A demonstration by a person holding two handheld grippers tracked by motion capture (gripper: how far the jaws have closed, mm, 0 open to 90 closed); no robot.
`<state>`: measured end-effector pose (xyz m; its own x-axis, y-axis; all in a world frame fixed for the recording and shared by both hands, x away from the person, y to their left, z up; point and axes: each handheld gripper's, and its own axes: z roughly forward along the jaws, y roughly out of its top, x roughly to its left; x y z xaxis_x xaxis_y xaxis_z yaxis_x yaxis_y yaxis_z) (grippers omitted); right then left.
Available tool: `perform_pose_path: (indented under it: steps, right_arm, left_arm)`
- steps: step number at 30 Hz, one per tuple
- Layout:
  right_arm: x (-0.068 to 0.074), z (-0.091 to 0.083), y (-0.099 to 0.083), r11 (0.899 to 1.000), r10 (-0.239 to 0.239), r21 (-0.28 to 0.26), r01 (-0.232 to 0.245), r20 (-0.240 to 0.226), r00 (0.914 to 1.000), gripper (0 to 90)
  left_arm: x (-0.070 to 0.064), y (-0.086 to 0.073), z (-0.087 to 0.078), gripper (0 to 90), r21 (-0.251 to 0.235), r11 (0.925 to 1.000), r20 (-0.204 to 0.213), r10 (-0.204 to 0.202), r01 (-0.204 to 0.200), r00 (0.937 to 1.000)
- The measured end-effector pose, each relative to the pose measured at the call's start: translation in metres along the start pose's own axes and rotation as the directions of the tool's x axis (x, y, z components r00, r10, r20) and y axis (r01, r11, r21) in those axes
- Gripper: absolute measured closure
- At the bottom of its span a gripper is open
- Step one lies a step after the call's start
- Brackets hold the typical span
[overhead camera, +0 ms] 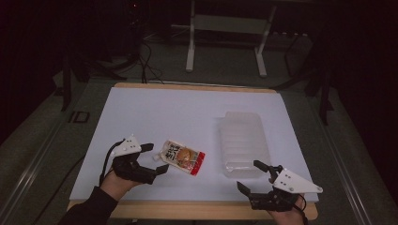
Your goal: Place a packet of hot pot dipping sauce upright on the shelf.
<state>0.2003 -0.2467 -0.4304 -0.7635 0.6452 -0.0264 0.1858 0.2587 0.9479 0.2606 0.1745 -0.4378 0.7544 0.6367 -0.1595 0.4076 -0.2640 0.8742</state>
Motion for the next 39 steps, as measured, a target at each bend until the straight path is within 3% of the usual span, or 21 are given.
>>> perform_pose_path:
  steps: [8, 12, 15, 21, 23, 33, 39]
  right_arm:
    - [0.000, 0.000, 0.000, 1.000, 0.000, -0.006, 0.000, -0.001, 1.0000, 14.5]
    - [0.001, 0.000, 0.000, 1.000, -0.004, -0.004, 0.004, -0.003, 1.0000, 14.5]
    - [0.001, 0.001, 0.000, 1.000, -0.002, -0.001, 0.002, -0.006, 1.0000, 14.5]
    - [0.000, 0.001, -0.001, 1.000, -0.002, 0.005, 0.002, -0.008, 1.0000, 14.5]
    - [0.000, 0.002, -0.001, 1.000, 0.000, 0.008, 0.000, -0.009, 1.0000, 14.5]
    - [-0.001, 0.003, -0.003, 1.000, -0.002, 0.018, 0.002, -0.011, 0.9999, 14.5]
    - [-0.001, 0.004, -0.003, 1.000, 0.002, 0.023, -0.002, -0.013, 0.9999, 15.4]
  left_arm:
    - [0.021, 0.006, 0.013, 6.9, 0.015, 0.9996, -0.059, -0.025, 0.025, 0.9980]
    - [0.031, 0.005, 0.022, 14.0, 0.028, 0.9989, -0.076, -0.036, 0.038, 0.9965]
    - [0.036, 0.005, 0.031, 16.8, 0.043, 0.9980, -0.106, -0.041, 0.046, 0.9935]
    - [0.048, 0.001, 0.051, 26.4, 0.083, 0.9939, -0.191, -0.057, 0.073, 0.9799]
    - [0.052, -0.002, 0.058, 31.5, 0.090, 0.9920, -0.196, -0.070, 0.089, 0.9780]
    - [0.073, -0.018, 0.085, 36.6, 0.155, 0.9747, -0.245, -0.120, 0.161, 0.9620]
    - [0.075, -0.027, 0.095, 36.6, 0.200, 0.9633, -0.233, -0.131, 0.180, 0.9636]
